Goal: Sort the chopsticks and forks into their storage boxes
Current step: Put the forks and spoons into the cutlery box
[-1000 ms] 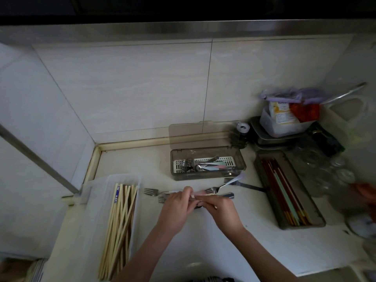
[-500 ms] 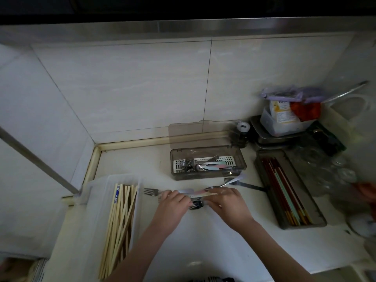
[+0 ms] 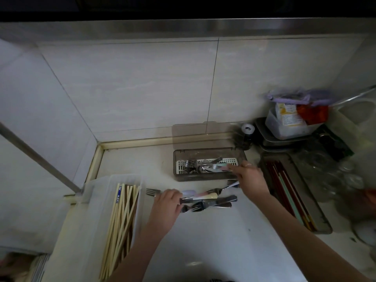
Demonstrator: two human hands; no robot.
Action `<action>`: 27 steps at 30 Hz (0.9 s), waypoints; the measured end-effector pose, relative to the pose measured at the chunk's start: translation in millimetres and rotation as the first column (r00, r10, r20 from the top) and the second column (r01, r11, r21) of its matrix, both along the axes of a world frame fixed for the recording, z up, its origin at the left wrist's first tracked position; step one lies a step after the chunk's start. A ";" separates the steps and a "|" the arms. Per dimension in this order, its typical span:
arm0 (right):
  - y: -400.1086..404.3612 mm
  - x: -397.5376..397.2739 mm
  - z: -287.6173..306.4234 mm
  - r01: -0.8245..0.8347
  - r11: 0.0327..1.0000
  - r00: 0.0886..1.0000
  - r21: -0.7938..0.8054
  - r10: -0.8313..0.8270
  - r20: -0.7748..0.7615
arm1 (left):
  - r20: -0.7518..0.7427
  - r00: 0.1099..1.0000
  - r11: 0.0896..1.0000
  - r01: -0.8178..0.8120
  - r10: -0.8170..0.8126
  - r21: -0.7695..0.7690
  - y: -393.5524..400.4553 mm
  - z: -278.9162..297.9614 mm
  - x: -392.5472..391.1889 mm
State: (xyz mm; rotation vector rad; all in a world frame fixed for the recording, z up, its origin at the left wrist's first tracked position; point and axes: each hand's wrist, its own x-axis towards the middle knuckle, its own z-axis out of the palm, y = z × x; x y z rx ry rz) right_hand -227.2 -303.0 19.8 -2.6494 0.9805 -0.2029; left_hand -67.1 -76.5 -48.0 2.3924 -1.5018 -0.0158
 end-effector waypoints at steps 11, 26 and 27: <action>9.4 25.6 -14.6 -0.109 0.984 0.899 -0.143 0.036 -0.437 | -0.153 0.985 0.994 -0.063 0.076 0.087 2.0 -12.5 -3.8; 67.7 27.5 -36.5 -0.409 0.886 0.903 -0.218 0.360 -0.234 | -0.552 0.793 0.966 -0.226 0.258 0.127 -12.0 -4.5 0.2; 74.7 28.6 -39.4 -0.439 0.875 0.885 -0.205 0.383 -0.264 | -0.559 0.793 0.970 -0.215 0.242 0.115 -11.5 -4.4 -1.1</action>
